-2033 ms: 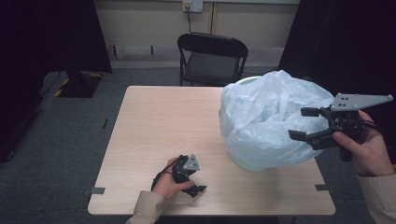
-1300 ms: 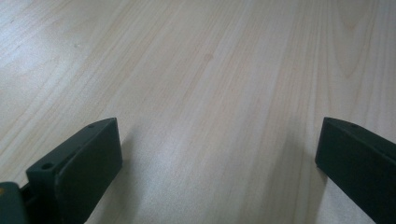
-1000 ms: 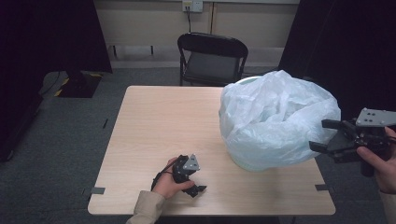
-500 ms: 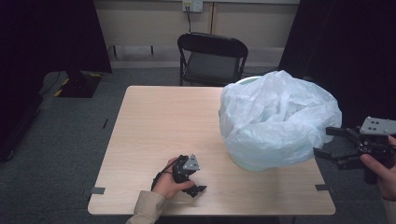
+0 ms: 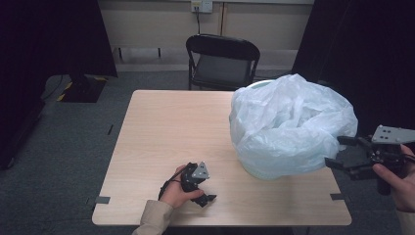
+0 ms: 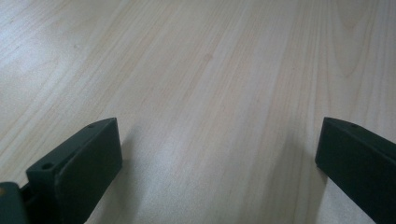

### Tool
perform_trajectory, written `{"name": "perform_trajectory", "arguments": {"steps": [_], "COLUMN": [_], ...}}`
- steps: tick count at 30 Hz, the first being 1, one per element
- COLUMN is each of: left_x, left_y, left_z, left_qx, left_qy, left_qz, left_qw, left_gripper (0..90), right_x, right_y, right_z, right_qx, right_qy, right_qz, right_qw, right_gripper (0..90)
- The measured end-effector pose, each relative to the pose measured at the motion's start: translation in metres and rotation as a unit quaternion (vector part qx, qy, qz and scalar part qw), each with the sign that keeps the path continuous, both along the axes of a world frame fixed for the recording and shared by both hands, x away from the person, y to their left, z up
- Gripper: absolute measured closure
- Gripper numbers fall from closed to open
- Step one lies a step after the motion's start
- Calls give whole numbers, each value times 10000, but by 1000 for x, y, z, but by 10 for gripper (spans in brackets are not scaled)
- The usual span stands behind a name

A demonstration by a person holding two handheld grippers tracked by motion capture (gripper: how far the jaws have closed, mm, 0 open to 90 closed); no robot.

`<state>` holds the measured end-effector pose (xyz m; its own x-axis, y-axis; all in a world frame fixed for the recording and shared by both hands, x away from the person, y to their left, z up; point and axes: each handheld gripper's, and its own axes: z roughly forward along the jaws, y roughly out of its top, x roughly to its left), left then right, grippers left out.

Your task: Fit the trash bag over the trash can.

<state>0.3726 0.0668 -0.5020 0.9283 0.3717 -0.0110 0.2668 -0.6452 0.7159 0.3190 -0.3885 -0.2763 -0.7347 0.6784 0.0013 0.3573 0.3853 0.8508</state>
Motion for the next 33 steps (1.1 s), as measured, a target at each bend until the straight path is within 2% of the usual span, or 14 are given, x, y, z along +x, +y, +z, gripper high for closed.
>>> {"name": "perform_trajectory", "arguments": {"steps": [20,33], "left_x": [0,0], "left_y": [0,0], "left_z": [0,0], "left_qx": [-3,2], "left_qy": [-1,3], "left_qz": [-2,0], "left_qw": [10000,10000], "left_gripper": [0,0], "right_x": [0,-13], "right_y": [-3,-14], "right_z": [-25,-39], "right_qx": [64,182], "right_qy": [175,210], "right_qz": [-11,-54], "right_qw": [9998,9996], "right_gripper": [107,107]}}
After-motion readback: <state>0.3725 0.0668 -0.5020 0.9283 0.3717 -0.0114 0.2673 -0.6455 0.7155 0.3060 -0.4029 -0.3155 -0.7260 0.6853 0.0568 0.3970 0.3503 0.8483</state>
